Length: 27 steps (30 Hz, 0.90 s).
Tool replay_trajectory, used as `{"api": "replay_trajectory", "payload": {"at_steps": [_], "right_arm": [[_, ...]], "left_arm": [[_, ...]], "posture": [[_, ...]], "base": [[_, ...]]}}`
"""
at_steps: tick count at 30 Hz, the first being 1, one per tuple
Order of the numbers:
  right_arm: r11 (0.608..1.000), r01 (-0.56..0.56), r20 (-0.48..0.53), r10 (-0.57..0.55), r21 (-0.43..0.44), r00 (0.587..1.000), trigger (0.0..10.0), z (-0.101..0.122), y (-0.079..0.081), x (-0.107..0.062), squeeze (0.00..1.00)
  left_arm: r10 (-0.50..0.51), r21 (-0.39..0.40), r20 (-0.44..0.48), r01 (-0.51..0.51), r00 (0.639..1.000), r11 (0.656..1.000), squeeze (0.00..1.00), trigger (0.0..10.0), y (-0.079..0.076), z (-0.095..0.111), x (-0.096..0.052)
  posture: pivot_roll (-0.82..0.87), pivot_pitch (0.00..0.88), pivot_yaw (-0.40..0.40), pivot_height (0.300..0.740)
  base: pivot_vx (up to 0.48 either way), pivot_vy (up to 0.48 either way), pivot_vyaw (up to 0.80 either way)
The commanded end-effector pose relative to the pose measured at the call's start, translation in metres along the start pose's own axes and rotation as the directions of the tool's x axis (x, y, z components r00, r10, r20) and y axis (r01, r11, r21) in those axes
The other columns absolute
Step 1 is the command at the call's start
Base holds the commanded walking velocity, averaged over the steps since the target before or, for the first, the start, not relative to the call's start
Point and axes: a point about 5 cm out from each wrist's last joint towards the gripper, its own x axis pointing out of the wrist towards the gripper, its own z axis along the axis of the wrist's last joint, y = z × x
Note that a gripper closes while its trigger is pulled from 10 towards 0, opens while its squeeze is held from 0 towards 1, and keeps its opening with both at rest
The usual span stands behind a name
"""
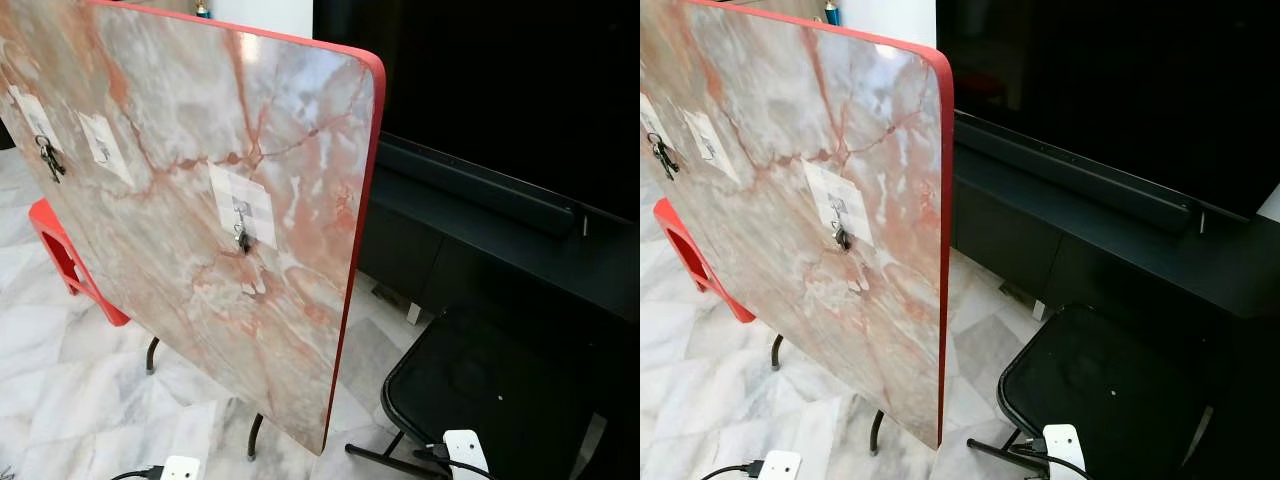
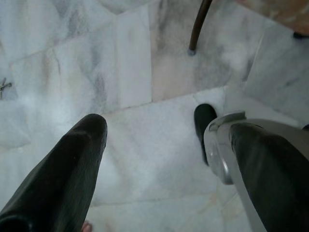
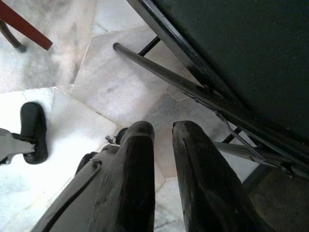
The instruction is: Hang keys on a hook
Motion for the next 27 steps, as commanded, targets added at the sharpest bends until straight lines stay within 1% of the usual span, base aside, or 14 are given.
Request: {"api": "replay_trajectory", "payload": {"at_steps": [1,17,20,22,27], "right_arm": [[1.0,-0.004,-0.01,0.004,0.004,1.0,10.0,-0.0023,0.0028,0.0003,0.0],[0.999,0.023,-0.02,-0.022,0.025,1.0,10.0,-0.0018,0.003,0.0005,0.0],[0.999,0.034,-0.03,-0.033,0.033,0.999,10.0,-0.0021,0.0026,0.0005,0.0],[0.999,0.037,-0.035,-0.037,0.015,0.999,10.0,-0.0017,0.0016,0.0005,0.0],[0.999,0.037,-0.038,-0.036,0.016,0.999,10.0,-0.0013,0.0013,0.0004,0.0]], "left_arm": [[0.021,0.0,-0.025,-0.021,0.999,1.0,0.0,10.0,0.0051,-0.0068,-0.0012],[0.025,0.003,-0.031,-0.025,0.999,1.0,0.0,10.0,0.0099,-0.0072,-0.0008],[0.025,-0.007,-0.03,-0.025,0.999,1.0,0.0,10.0,0.0104,-0.0072,-0.0008],[0.024,-0.01,-0.032,-0.024,0.999,1.0,0.0,10.0,0.0097,-0.0075,-0.0009],[0.02,-0.013,-0.036,-0.02,0.999,1.0,0.0,10.0,0.0073,-0.0077,-0.0008]], "posture": [[-0.02,0.0,-0.032,0.74],[-0.03,0.0,-0.03,0.74],[-0.03,0.0,-0.037,0.74],[-0.02,0.0,-0.039,0.74],[-0.03,0.0,-0.043,0.74]], "base": [[0.0,0.48,0.0],[0.0,0.48,0.0],[0.0,0.48,-0.7],[0.0,0.48,-0.8],[0.0,0.48,-0.8]]}}
